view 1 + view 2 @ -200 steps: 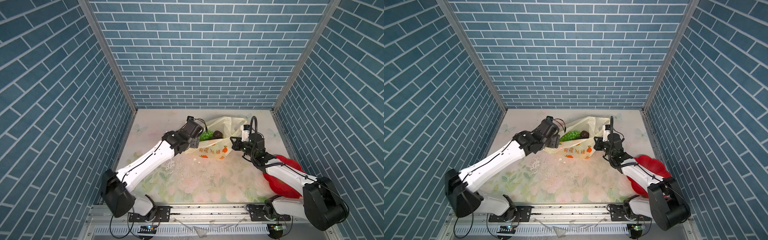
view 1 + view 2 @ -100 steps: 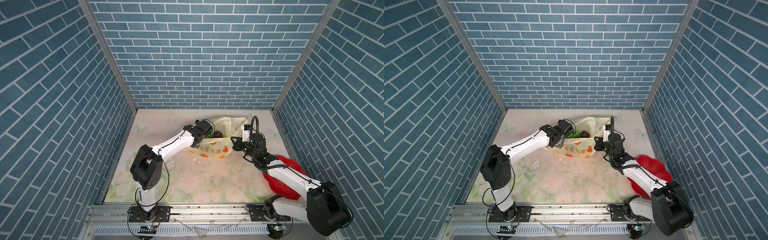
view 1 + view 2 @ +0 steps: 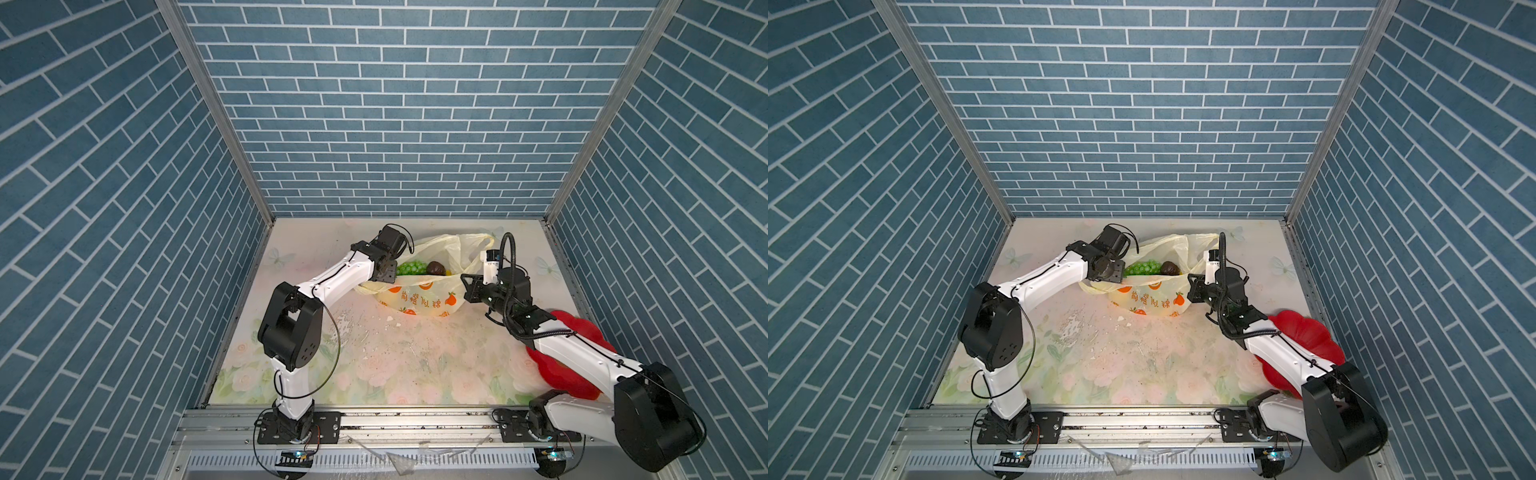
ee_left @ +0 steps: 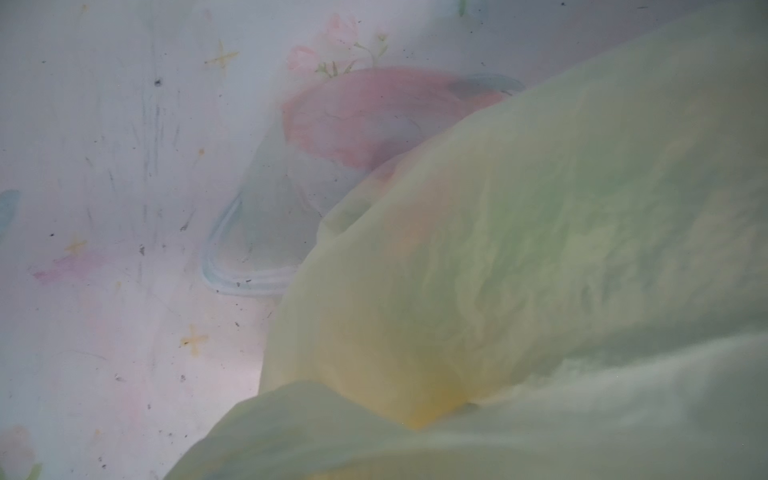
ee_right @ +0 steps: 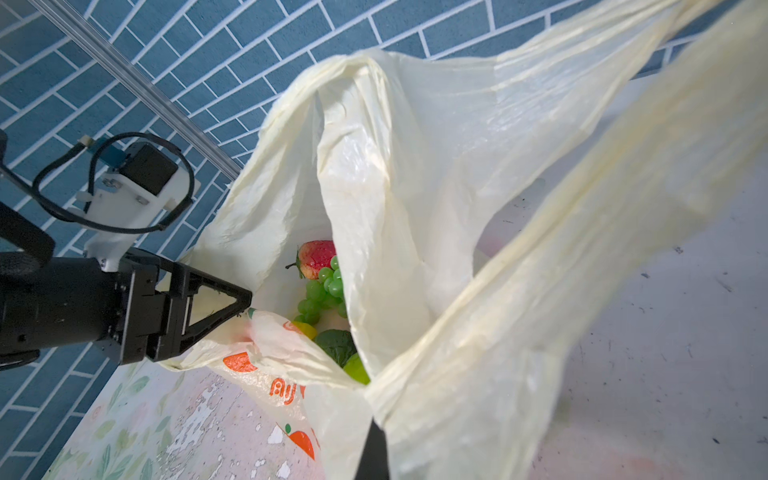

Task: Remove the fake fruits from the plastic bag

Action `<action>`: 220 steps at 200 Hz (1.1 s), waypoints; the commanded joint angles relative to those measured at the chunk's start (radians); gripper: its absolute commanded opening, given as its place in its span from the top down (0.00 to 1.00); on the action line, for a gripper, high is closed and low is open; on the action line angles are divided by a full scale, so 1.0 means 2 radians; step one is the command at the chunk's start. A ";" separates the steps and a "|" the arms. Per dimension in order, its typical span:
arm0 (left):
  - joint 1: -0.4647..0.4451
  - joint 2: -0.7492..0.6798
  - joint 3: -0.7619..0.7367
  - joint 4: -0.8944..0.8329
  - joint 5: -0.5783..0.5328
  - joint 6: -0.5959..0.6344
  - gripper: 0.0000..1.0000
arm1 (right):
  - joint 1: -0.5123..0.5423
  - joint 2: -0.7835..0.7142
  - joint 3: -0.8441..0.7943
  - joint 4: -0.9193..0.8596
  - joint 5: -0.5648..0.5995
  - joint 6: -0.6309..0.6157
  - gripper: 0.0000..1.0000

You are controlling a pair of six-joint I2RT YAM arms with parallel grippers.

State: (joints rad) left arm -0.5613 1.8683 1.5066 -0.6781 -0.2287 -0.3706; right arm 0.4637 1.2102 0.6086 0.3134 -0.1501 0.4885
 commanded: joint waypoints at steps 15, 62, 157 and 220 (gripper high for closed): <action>-0.013 -0.026 -0.007 0.013 -0.011 0.000 0.19 | 0.000 -0.016 0.000 -0.006 -0.001 -0.028 1.00; -0.012 0.038 0.043 -0.043 -0.075 -0.014 0.19 | 0.004 -0.029 -0.006 0.005 -0.013 -0.032 1.00; 0.102 -0.031 -0.071 0.078 0.061 -0.093 0.94 | -0.037 -0.018 -0.071 0.081 -0.026 -0.014 1.00; 0.102 -0.103 -0.131 0.134 0.116 -0.101 1.00 | -0.022 -0.015 -0.003 -0.039 0.006 -0.060 0.64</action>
State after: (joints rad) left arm -0.3355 1.6989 1.2629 -0.4702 -0.0547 -0.5640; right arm 0.3965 1.2293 0.5018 0.3889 -0.2100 0.4450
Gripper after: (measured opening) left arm 0.046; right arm 0.156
